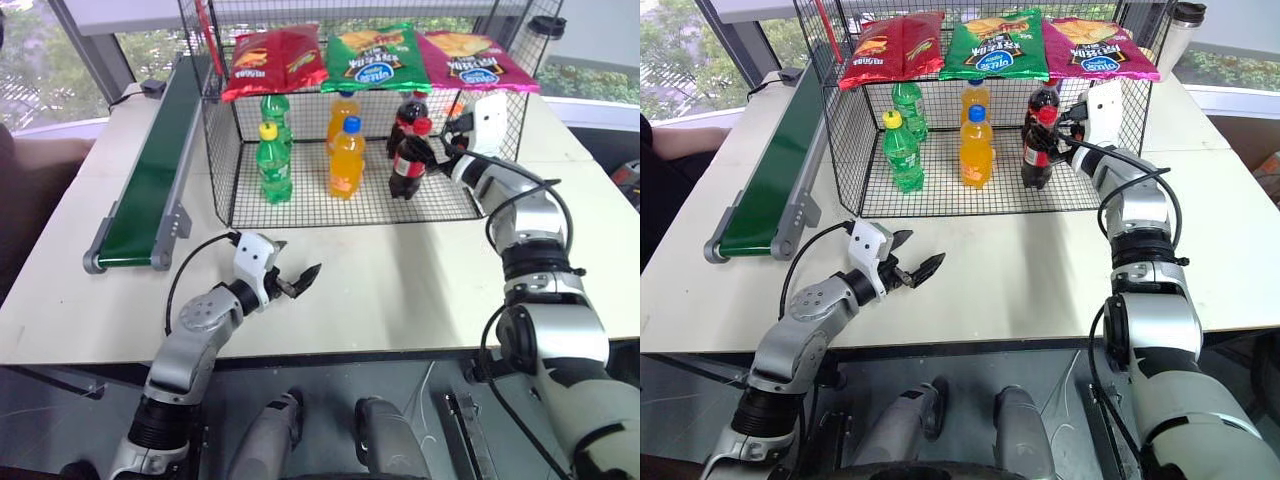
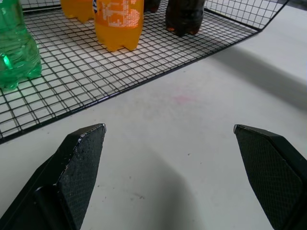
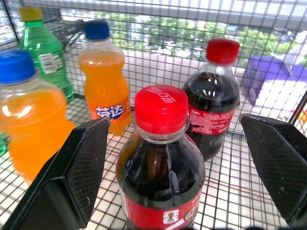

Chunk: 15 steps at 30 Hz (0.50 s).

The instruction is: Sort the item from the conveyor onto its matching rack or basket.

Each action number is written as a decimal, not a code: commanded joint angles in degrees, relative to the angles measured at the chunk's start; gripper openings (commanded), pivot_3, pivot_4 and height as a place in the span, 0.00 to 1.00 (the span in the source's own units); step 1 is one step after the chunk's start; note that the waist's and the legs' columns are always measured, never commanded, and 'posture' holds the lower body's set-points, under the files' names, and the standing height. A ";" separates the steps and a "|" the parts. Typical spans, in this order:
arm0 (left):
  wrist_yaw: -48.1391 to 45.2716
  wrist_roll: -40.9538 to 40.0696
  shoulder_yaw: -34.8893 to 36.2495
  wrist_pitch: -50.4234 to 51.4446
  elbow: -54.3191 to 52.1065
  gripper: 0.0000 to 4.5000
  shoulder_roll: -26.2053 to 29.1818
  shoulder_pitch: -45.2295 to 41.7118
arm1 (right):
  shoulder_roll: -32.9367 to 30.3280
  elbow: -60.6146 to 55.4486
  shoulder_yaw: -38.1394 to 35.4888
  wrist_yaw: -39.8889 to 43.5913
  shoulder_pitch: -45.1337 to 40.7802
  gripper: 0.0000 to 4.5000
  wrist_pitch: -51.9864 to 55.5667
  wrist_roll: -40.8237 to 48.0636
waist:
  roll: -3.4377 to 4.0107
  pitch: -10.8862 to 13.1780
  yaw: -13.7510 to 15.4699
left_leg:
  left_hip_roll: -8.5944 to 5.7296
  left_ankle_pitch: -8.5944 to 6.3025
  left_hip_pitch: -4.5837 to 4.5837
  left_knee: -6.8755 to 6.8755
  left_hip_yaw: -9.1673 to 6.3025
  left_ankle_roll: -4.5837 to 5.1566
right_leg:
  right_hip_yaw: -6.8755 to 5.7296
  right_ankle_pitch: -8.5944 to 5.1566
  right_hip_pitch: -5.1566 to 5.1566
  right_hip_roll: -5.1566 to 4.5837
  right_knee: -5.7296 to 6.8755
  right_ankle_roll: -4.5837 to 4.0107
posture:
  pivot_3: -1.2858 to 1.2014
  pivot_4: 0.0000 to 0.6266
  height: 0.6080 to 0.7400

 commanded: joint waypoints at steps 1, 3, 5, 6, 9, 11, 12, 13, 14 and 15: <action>0.27 -0.27 0.52 -0.62 -2.10 1.00 0.11 0.18 | -3.67 -13.03 0.83 5.11 4.59 0.99 6.32 1.46 | 0.00 0.00 0.03 | 0.00 0.00 0.00 0.00 0.01 0.00 | 0.01 0.00 0.00 -0.01 0.00 0.00 | 0.52 0.24 0.98; 1.65 0.67 1.26 -2.42 -1.22 1.00 -0.50 -0.15 | -5.66 -20.04 1.73 8.56 9.00 0.99 10.14 2.41 | 0.00 -0.01 -0.05 | 0.00 0.00 0.00 0.01 0.00 0.00 | 0.01 0.00 0.00 -0.01 0.00 0.00 | 0.52 0.24 0.98; 4.12 1.93 2.48 -4.24 0.57 1.00 -1.48 -1.28 | -7.35 -24.85 3.54 10.65 13.89 0.99 10.52 1.07 | 0.01 -0.02 -0.05 | 0.01 -0.01 0.00 0.01 0.01 0.00 | 0.01 0.00 0.01 -0.03 0.00 -0.01 | 0.52 0.24 0.98; 5.36 2.62 2.85 -5.07 1.17 1.00 -1.94 -1.73 | -7.72 -27.10 4.29 11.81 16.53 0.99 10.85 1.08 | 0.01 -0.02 -0.04 | 0.01 -0.01 0.01 0.03 0.01 0.00 | 0.01 -0.01 0.02 -0.08 0.01 -0.01 | 0.52 0.24 0.98; 6.91 3.60 3.12 -6.31 1.77 1.00 -2.48 -2.13 | -6.46 -33.20 4.65 13.64 22.51 0.99 13.09 3.68 | 0.03 -0.04 -0.29 | 0.05 -0.01 0.02 0.08 0.02 -0.01 | 0.00 -0.01 0.05 -0.13 0.01 -0.05 | 0.52 0.24 0.98; 7.25 4.75 2.96 -7.88 2.34 1.00 -2.16 -2.07 | -3.77 -35.88 4.19 12.16 25.48 0.99 13.89 4.98 | 0.07 -0.06 -0.33 | 0.06 -0.01 0.03 0.08 0.05 0.00 | 0.01 0.00 0.04 -0.13 0.01 -0.05 | 0.52 0.24 0.98; 7.59 5.25 2.97 -8.31 2.67 1.00 -2.09 -2.10 | -1.51 -36.95 4.08 11.10 27.92 0.99 13.10 5.66 | 0.07 -0.06 -0.31 | 0.06 -0.01 0.03 0.08 0.05 0.00 | 0.01 0.00 0.04 -0.13 0.01 -0.04 | 0.52 0.24 0.98; 7.82 5.28 3.10 -8.50 2.86 1.00 -2.27 -2.20 | 0.55 -38.10 4.03 10.38 30.36 0.99 12.20 6.33 | 0.06 -0.08 -0.17 | 0.09 -0.01 0.03 0.08 0.05 -0.01 | 0.01 0.01 0.04 -0.12 0.01 -0.05 | 0.52 0.24 0.98; 8.13 5.23 3.18 -8.46 2.89 1.00 -2.51 -2.28 | 2.16 -39.28 4.06 9.98 32.40 0.99 11.87 6.92 | 0.07 -0.09 -0.08 | 0.09 -0.01 0.04 0.08 0.03 -0.01 | 0.01 0.02 0.05 -0.11 0.01 -0.03 | 0.52 0.24 0.98; 8.34 5.29 3.09 -8.20 2.86 1.00 -2.61 -2.38 | 3.29 -40.11 4.02 9.58 33.68 0.99 11.86 7.26 | 0.08 -0.09 -0.04 | 0.09 -0.01 0.04 0.08 0.00 -0.01 | 0.00 0.04 0.07 -0.10 0.01 -0.01 | 0.52 0.24 0.98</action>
